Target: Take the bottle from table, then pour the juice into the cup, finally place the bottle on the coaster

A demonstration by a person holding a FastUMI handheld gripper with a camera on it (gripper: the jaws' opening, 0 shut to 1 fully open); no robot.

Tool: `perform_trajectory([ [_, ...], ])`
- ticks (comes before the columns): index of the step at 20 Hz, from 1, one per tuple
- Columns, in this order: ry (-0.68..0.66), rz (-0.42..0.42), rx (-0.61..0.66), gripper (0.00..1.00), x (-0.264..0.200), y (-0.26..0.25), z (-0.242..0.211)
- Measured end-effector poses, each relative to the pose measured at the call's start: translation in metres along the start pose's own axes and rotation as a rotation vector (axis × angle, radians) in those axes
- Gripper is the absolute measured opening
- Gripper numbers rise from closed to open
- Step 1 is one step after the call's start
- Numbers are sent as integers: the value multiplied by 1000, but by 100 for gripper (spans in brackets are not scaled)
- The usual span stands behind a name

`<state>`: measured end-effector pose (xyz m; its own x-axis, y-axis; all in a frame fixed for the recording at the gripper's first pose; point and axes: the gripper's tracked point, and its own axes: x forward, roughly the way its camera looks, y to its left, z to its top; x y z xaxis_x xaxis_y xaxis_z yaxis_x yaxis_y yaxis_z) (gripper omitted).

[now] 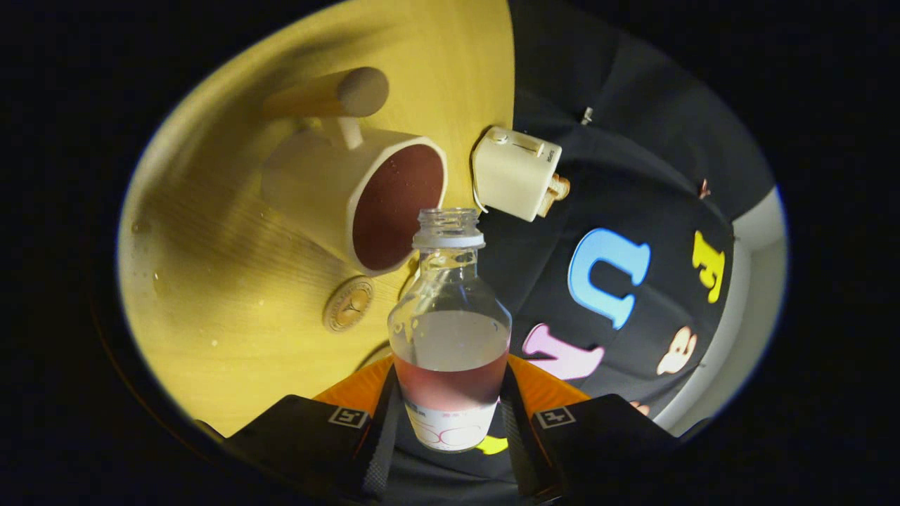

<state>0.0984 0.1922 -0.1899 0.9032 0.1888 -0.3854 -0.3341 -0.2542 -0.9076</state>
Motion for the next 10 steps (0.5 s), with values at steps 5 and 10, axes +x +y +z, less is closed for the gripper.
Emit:
perform_trajectory([
  [5, -16, 18, 385, 71, -2, 6, 5],
  [10, -109, 57, 924, 71, -5, 13, 13],
])
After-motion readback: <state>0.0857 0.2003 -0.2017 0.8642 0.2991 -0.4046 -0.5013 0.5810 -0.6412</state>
